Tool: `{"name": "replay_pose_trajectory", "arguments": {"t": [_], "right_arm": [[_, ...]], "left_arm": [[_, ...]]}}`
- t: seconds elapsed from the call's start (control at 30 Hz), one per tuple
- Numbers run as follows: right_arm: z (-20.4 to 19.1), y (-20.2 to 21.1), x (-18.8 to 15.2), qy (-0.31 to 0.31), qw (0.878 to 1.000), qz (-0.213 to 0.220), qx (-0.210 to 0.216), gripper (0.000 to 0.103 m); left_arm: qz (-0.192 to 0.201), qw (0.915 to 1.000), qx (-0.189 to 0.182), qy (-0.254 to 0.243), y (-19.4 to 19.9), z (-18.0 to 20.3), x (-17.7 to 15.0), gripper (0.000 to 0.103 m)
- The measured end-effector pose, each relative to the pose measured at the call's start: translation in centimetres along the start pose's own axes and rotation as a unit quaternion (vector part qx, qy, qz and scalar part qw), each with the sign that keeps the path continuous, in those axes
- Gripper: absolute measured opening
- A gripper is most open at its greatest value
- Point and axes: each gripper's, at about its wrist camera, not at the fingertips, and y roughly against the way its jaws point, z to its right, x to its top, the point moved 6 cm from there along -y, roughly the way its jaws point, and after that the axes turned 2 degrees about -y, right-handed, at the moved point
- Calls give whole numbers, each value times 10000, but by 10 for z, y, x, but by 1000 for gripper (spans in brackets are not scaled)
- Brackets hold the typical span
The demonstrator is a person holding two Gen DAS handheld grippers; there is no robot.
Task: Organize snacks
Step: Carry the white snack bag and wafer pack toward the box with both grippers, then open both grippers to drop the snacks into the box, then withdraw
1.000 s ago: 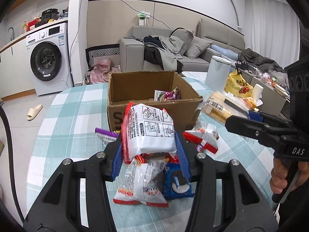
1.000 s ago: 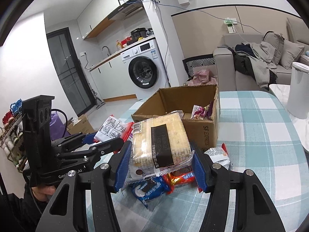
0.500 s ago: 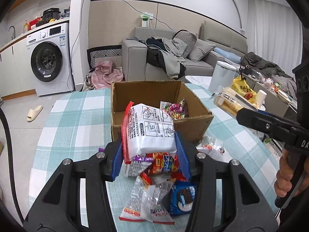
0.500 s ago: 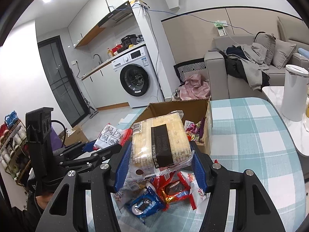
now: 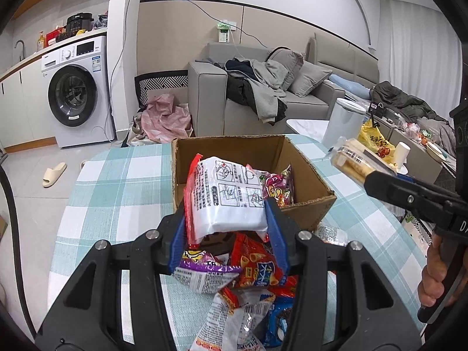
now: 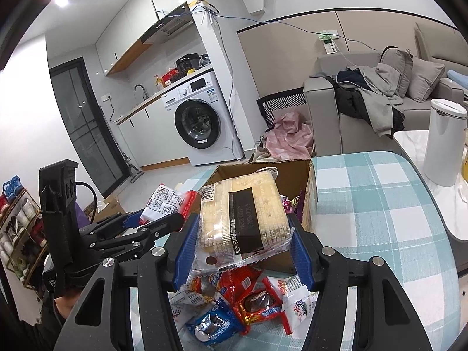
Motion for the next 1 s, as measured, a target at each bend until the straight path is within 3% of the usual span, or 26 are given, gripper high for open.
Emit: {"name": "replay_pose_trajectory", "arguments": {"t": [1.0], "right_arm": [[27,-86,2,-286,9981,-483,-240,58]], "left_arm": [[-356,9990,250,-141,-84,-15,10,46]]}}
